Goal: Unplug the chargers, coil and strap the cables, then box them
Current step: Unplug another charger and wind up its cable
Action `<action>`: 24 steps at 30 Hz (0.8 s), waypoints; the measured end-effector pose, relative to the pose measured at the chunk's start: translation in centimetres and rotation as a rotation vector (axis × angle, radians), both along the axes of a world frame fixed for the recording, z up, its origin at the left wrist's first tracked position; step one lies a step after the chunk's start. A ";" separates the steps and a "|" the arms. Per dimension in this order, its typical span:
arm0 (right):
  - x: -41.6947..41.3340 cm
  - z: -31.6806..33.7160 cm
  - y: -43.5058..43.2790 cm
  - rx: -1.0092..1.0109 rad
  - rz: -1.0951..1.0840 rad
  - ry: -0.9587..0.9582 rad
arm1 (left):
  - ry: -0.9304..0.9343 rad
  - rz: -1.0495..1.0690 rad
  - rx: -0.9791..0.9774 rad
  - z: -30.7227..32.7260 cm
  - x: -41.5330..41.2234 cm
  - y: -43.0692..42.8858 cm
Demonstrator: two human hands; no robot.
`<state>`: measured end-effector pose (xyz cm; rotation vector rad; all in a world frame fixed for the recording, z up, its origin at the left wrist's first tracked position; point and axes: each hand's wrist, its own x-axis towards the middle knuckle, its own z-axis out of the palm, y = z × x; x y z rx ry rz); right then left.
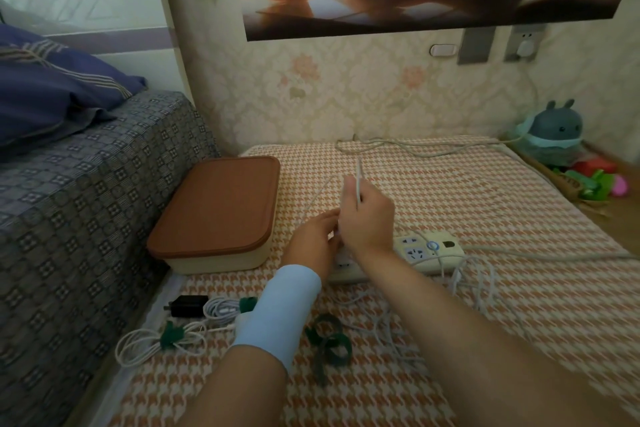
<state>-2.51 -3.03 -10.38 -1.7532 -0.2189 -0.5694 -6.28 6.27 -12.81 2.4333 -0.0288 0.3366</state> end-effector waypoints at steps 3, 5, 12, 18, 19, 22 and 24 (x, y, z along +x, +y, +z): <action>0.5 4.5 0.6 0.090 -0.021 0.042 | 0.044 0.010 0.013 -0.1 0.2 0.0; 0.2 5.7 -0.4 0.115 0.038 0.156 | 0.084 0.013 0.033 0.0 0.0 -0.1; -1.2 6.8 -4.1 0.294 0.536 0.554 | 0.068 0.148 0.084 3.5 -2.5 -1.2; -4.0 7.3 -8.3 0.095 0.539 0.588 | -0.192 0.115 -0.252 8.4 -6.3 -3.0; -4.5 7.4 -8.9 0.103 0.542 0.580 | -0.138 0.046 -0.323 8.9 -6.7 -3.6; -6.3 7.8 -10.4 0.104 0.568 0.535 | 0.036 -0.161 -0.421 9.7 -8.2 -5.3; -7.5 8.2 -11.1 0.101 0.567 0.506 | 0.017 -0.189 -0.308 9.4 -8.6 -6.2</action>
